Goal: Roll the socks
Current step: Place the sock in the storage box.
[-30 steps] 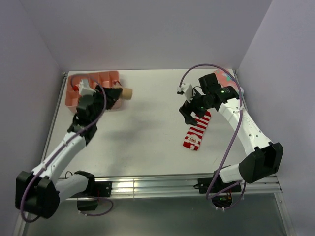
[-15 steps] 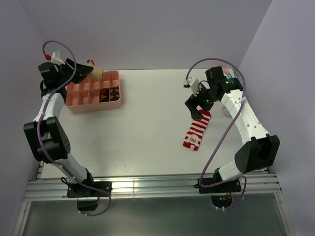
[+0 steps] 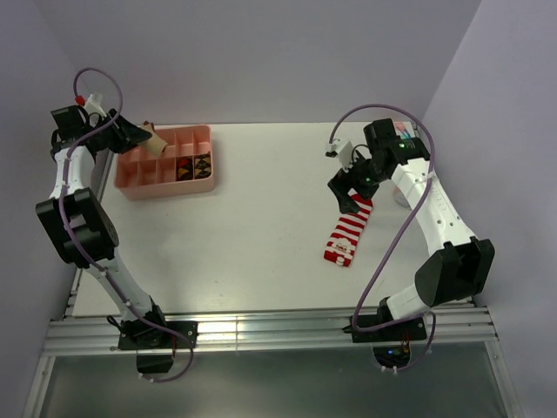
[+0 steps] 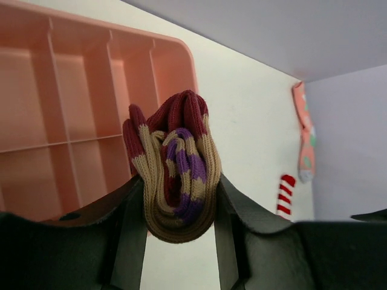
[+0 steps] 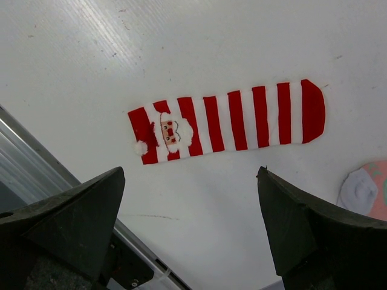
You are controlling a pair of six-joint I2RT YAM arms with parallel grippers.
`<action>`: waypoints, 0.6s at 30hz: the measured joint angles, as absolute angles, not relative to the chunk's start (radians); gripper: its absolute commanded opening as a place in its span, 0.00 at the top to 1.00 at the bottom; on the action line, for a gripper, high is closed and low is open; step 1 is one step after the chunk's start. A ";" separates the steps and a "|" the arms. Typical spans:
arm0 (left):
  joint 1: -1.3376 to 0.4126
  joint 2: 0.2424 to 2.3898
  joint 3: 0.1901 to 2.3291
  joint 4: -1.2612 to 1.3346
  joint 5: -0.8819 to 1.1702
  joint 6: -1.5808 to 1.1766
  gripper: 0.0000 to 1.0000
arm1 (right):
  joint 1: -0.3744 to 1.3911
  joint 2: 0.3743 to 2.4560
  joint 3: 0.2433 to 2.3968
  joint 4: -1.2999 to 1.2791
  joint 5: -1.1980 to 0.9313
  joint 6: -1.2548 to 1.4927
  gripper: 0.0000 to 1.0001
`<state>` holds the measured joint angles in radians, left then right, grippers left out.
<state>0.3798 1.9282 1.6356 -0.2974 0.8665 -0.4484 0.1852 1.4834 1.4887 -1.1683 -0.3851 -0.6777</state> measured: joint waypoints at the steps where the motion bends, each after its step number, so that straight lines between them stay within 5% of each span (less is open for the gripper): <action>1: 0.382 1.935 1.663 -0.330 0.859 -0.420 1.00 | 0.185 1.485 1.489 -1.169 -0.385 -0.677 0.03; 18: 0.370 2.157 1.961 -0.727 0.785 -0.192 1.00 | 0.185 1.553 1.537 -1.190 -0.394 -0.670 0.03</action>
<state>0.3702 2.1571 1.9614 -0.7269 0.7849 -0.1917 0.1852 1.5532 1.5372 -1.1900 -0.3939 -0.6701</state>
